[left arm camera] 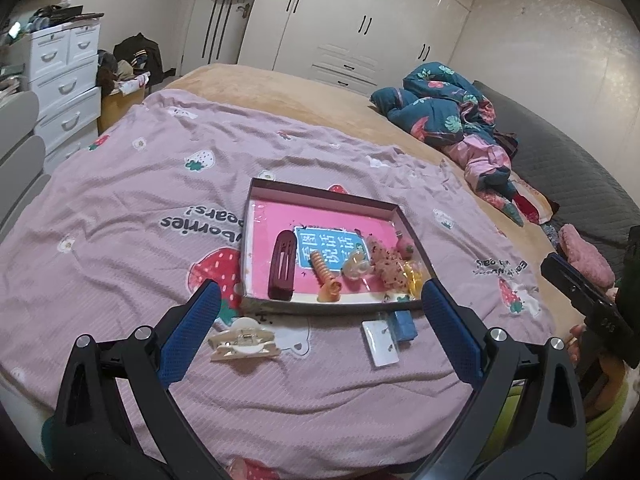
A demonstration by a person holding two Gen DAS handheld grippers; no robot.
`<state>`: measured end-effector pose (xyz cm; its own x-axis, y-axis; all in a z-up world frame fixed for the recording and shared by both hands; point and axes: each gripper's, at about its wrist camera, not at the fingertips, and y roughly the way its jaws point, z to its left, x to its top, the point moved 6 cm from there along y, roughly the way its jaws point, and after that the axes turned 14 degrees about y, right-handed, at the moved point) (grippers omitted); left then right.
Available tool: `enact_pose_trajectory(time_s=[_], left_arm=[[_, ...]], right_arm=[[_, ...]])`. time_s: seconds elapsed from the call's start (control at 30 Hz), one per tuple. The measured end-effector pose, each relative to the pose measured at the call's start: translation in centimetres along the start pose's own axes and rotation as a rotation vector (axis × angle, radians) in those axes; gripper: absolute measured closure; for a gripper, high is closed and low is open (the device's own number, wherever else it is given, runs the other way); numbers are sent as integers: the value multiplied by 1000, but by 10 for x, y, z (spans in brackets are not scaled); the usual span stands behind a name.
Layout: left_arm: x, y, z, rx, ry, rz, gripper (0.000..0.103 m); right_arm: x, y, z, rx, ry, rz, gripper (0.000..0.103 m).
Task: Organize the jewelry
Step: 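Withdraw both open tools from the tray toward the remaining items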
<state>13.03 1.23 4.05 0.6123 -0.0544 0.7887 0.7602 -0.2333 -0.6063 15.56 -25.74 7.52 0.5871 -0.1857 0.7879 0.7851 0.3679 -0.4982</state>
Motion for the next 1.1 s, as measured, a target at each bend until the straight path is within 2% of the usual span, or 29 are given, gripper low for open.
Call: enact_pose_trajectory(time_s=[0.53,0.77,1.1], left_arm=[[-30,-3,8,34,18,45,9],[-42,-2,1,46,59,65,9],[-62,7,1,38,72,111,9]], right_arm=[[-31,7,7,-1,-25,70,7],[-45,13,10,-1,-37,103,7],[-67,26,10,-3,-47,159,7]])
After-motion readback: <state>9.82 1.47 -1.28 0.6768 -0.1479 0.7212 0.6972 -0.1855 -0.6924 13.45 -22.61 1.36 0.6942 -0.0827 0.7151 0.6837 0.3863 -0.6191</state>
